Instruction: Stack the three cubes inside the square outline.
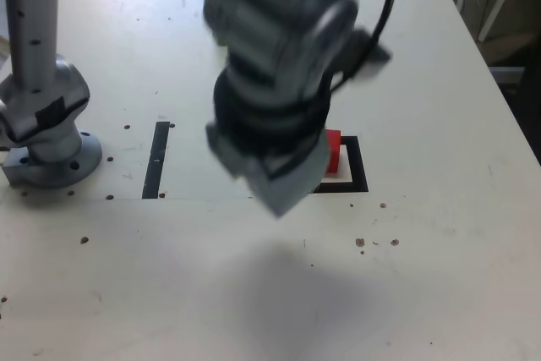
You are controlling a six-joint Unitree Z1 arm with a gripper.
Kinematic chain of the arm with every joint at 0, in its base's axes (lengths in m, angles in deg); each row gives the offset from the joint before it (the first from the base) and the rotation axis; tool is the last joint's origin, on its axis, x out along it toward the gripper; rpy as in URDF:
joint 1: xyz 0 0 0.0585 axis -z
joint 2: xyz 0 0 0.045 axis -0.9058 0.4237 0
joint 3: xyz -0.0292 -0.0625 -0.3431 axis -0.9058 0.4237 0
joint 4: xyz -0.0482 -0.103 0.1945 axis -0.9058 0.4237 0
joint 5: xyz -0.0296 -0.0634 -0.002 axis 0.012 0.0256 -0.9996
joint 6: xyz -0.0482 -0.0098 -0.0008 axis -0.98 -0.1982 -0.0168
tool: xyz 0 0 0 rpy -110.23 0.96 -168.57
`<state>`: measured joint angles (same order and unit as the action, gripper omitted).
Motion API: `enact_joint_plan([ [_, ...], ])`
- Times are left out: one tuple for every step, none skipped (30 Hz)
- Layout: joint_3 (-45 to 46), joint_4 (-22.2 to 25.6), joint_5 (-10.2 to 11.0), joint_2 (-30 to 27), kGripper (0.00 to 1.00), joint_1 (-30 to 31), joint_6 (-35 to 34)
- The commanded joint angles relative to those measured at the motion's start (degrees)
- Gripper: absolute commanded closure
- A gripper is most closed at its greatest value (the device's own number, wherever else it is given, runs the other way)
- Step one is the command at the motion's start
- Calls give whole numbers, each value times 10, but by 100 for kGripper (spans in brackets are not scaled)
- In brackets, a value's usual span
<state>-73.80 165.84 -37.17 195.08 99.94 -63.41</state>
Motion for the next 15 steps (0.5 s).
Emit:
enact_joint_plan([
  [-5,9,-2,-13,72,-31,-1],
  [-7,10,-5,-19,72,-51,-1],
  [-10,11,-9,-24,72,-72,-1],
  [-12,11,-15,-29,72,-93,-1],
  [-16,11,-20,-34,72,-114,0],
  [-21,11,-26,-37,72,-134,1],
  [-27,11,-31,-40,72,-154,2],
  [-33,11,-35,-43,72,-171,3],
  [-39,11,-38,-45,72,-187,4],
  [-44,11,-40,-47,72,-202,4],
  [-49,10,-42,-49,72,-215,3],
  [-53,10,-45,-49,72,-226,1],
  [-57,9,-48,-49,72,-241,-3],
  [-58,7,-52,-48,72,-251,-7],
  [-59,6,-56,-47,72,-260,-11],
])
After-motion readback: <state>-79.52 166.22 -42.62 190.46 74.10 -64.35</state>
